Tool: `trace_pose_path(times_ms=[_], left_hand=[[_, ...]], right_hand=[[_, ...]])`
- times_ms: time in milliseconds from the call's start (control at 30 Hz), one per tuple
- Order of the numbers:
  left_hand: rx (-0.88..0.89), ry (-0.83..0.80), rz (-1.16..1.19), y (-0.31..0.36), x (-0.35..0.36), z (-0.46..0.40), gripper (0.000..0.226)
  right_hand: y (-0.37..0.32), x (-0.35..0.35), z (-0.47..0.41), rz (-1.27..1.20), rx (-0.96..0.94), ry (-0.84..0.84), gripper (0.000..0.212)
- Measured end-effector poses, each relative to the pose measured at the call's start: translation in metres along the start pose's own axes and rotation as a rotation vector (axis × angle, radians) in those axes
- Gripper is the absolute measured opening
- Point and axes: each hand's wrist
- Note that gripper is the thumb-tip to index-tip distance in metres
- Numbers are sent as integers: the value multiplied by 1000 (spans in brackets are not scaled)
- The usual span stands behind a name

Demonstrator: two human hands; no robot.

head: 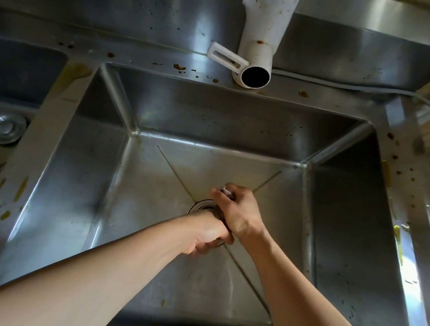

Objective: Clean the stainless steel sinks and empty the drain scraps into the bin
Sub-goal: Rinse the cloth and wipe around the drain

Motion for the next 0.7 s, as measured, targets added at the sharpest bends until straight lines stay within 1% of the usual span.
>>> trace_pose_path(times_ms=[100, 167, 267, 433, 500, 600, 633, 700], left_hand=[[200, 237, -97, -3, 5, -8, 26], [246, 346, -194, -6, 4, -13, 24], [192, 439, -269, -13, 0, -26, 13], [152, 612, -384, -30, -7, -52, 24], [149, 653, -452, -31, -8, -57, 22], [200, 644, -581, -30, -9, -56, 15], [217, 638, -633, -28, -10, -56, 15], [237, 628, -743, -26, -11, -56, 23]], right_hand=[[2, 4, -5, 101, 11, 58, 38], [6, 9, -10, 155, 39, 68, 38], [18, 20, -18, 242, 87, 62, 35], [35, 39, -29, 305, 155, 12, 26], [39, 42, -31, 300, 165, -14, 27], [41, 40, -34, 287, 167, -46, 28], [42, 39, -35, 287, 164, -55, 28], [43, 38, -37, 288, 158, -67, 26]])
Point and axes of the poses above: each hand's wrist, its own z-axis away from the middle knuckle, its own x-axis out of the palm, y = z × x, and after that the axes turned 9 degrees about z, right-handed
